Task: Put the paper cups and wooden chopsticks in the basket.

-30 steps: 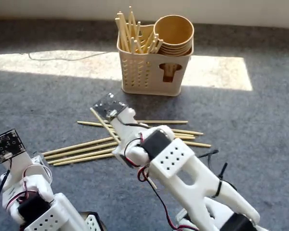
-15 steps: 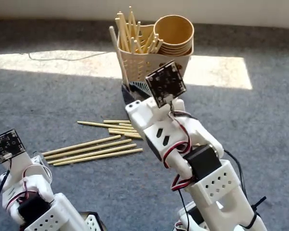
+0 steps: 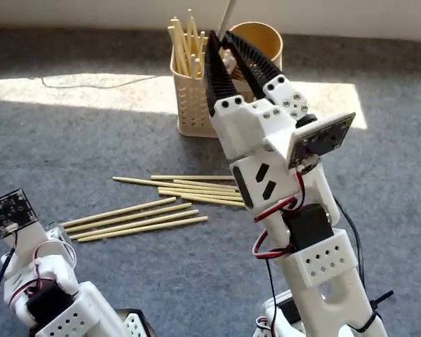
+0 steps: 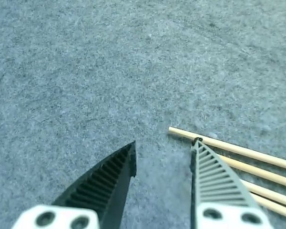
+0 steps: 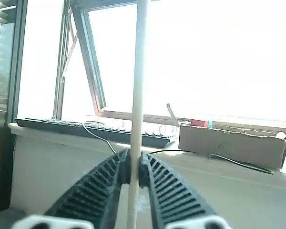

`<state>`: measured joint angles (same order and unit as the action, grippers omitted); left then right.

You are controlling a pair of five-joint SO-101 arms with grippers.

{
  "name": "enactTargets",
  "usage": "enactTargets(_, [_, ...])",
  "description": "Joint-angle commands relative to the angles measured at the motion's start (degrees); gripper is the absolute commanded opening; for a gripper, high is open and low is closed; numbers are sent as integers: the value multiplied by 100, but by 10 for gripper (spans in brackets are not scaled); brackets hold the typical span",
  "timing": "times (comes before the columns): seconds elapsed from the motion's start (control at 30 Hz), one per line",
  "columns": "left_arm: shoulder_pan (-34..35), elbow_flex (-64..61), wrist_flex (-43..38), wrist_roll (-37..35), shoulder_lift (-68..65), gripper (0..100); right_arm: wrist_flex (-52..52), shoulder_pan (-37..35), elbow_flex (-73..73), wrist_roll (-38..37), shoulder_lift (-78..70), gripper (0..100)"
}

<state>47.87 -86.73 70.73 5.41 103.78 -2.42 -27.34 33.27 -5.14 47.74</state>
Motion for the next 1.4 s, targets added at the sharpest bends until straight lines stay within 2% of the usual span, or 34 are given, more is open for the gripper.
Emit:
enactTargets(0.0, [22, 48, -9, -18, 48, 192, -497, 330, -541, 26, -576, 5])
enactTargets(0.3, [22, 48, -9, -18, 48, 192, -532, 400, -1798, 62, -2369, 5])
enactTargets(0.53, [22, 40, -9, -18, 48, 192, -532, 426, -2088, 70, -3187, 5])
enactTargets(0.83, [22, 40, -9, -18, 48, 193, -532, 435, -1956, 70, -3231, 12])
enactTargets(1.03, [22, 40, -9, -18, 48, 193, -523, 435, -1903, 70, -3231, 132])
enactTargets(1.37, [22, 40, -9, -18, 48, 193, -488, 435, -1903, 44, -3204, 131])
